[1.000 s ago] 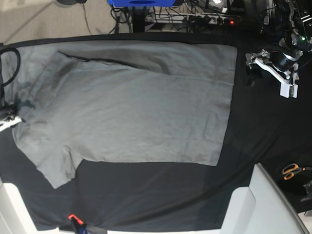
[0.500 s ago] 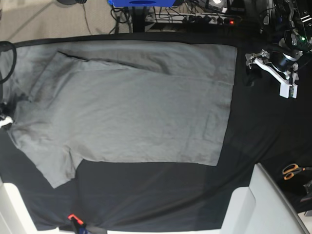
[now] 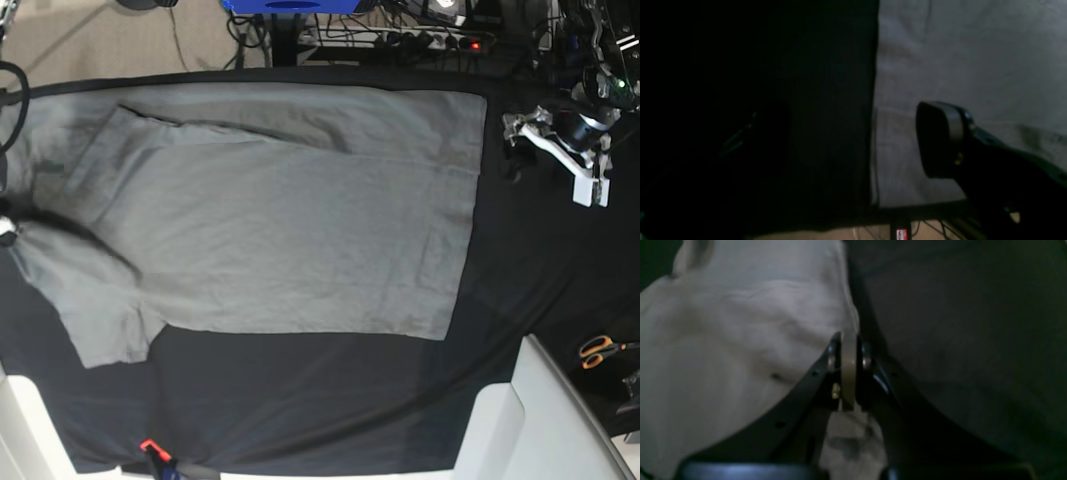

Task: Fold the T-shirt properly
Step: 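Grasp the shirt's side edge by the sleeve with the right gripper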

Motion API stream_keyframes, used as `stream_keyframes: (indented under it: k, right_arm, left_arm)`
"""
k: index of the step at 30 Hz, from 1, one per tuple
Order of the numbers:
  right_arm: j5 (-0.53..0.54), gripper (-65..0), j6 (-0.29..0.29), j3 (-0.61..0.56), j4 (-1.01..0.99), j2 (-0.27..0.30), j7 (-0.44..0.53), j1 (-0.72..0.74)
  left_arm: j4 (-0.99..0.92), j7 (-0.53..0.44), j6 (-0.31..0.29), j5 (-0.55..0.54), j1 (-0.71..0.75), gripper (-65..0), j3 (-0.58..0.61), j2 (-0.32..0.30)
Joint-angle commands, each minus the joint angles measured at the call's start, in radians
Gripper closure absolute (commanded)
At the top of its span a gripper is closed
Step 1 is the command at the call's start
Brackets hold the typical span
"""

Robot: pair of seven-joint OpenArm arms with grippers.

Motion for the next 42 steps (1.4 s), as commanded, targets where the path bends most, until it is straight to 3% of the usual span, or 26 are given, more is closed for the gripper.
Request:
stream_keyframes:
  k: [1, 12, 14, 18, 20, 23, 26, 30, 34, 39, 42]
  right_arm:
    - [0.012, 0.0, 0.002, 0.029, 0.033, 0.014, 0.001, 0.002]
    - [0.012, -0.5, 0.004, 0.142, 0.177, -0.086, -0.174, -0.09]
    - [0.012, -6.2, 0.004, 0.144, 0.197, -0.087, -0.22, -0.081]
    - [0.012, -30.0, 0.001, 0.145, 0.294, -0.095, -0.243, -0.08]
    - [0.01, -38.9, 0.001, 0.141, 0.314, -0.095, -0.223, -0.051]
    - [-0.037, -40.4, -0.008, 0.135, 0.231, -0.089, -0.214, 0.057]
    - [-0.177, -40.4, -0.002, 0.125, 0.019, -0.079, -0.208, 0.221]
    - [-0.383, -40.4, 0.062, 0.052, -0.303, -0.076, -0.059, 0.393]
    - [-0.513, -40.4, 0.067, 0.046, -0.542, -0.076, 0.082, 0.485]
    - [-0.585, -40.4, 0.067, 0.041, -0.725, -0.072, 0.22, 0.536]
    - [-0.585, -40.4, 0.048, 0.038, -0.733, -0.063, 0.242, 0.533]
  left_arm:
    - [0.005, -0.015, 0.0, -0.01, 0.004, -57.1, -0.007, -0.014]
    - [0.002, -0.015, 0.0, -0.01, 0.003, -57.1, -0.007, -0.014]
    - [0.002, -0.015, 0.0, -0.01, 0.003, -57.1, -0.007, -0.014]
    - [0.002, -0.015, 0.0, -0.01, 0.003, -57.1, -0.008, -0.014]
    - [0.002, -0.015, 0.0, -0.01, 0.003, -57.1, -0.008, -0.016]
    - [0.002, -0.015, 0.0, -0.01, 0.003, -57.1, -0.008, -0.017]
    - [0.002, -0.015, 0.0, -0.01, 0.003, -57.1, -0.008, -0.017]
    - [0.002, -0.015, 0.0, -0.01, 0.003, -57.1, -0.013, -0.019]
    - [0.002, -0.015, 0.0, -0.01, 0.004, -57.1, -0.017, -0.022]
    - [0.002, -0.015, 0.0, -0.01, 0.006, -57.1, -0.019, -0.022]
    - [0.002, -0.015, 0.0, -0.01, 0.006, -57.1, -0.019, -0.022]
